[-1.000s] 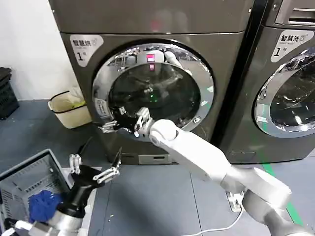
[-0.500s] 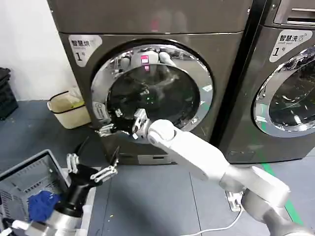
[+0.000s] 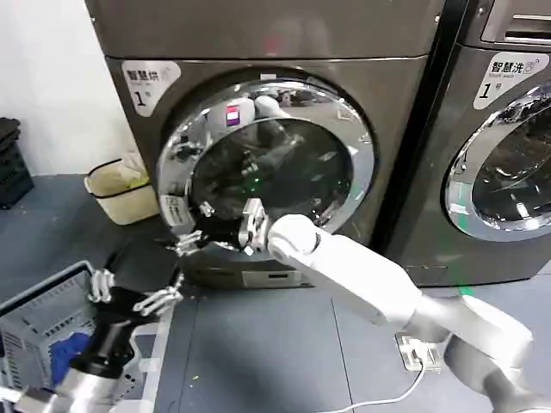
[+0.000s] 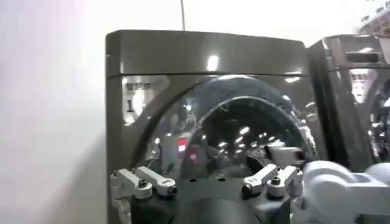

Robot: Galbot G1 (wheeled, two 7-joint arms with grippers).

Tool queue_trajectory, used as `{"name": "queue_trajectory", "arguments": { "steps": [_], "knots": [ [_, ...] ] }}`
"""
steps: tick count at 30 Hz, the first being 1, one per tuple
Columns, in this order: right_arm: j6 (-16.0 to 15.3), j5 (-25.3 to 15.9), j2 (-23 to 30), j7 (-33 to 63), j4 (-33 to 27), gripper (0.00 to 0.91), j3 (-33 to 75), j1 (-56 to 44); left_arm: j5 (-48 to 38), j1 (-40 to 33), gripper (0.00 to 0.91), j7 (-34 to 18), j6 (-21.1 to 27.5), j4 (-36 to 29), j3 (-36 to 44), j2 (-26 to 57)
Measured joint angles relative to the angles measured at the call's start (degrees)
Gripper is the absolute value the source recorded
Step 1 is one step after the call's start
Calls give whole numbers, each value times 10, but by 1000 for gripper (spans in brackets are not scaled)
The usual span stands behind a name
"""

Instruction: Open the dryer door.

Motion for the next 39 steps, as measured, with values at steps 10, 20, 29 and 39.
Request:
{"name": "queue_trajectory", "arguments": {
  "steps": [10,20,29,39],
  "knots": [
    [4,1,-50,-64,46,907,-4,-2,-50,-20,907,2,20,15,-72,21],
    [8,-2,-97,-134,86,907,-11,-4,-93,-40,907,-4,36,37,-116,50],
    [22,-2,-147,-202,129,907,-11,-5,-135,-63,907,1,35,75,-118,106],
    [33,-4,-209,-280,166,907,8,-10,-139,-117,907,40,26,141,-38,224]
  ]
}}
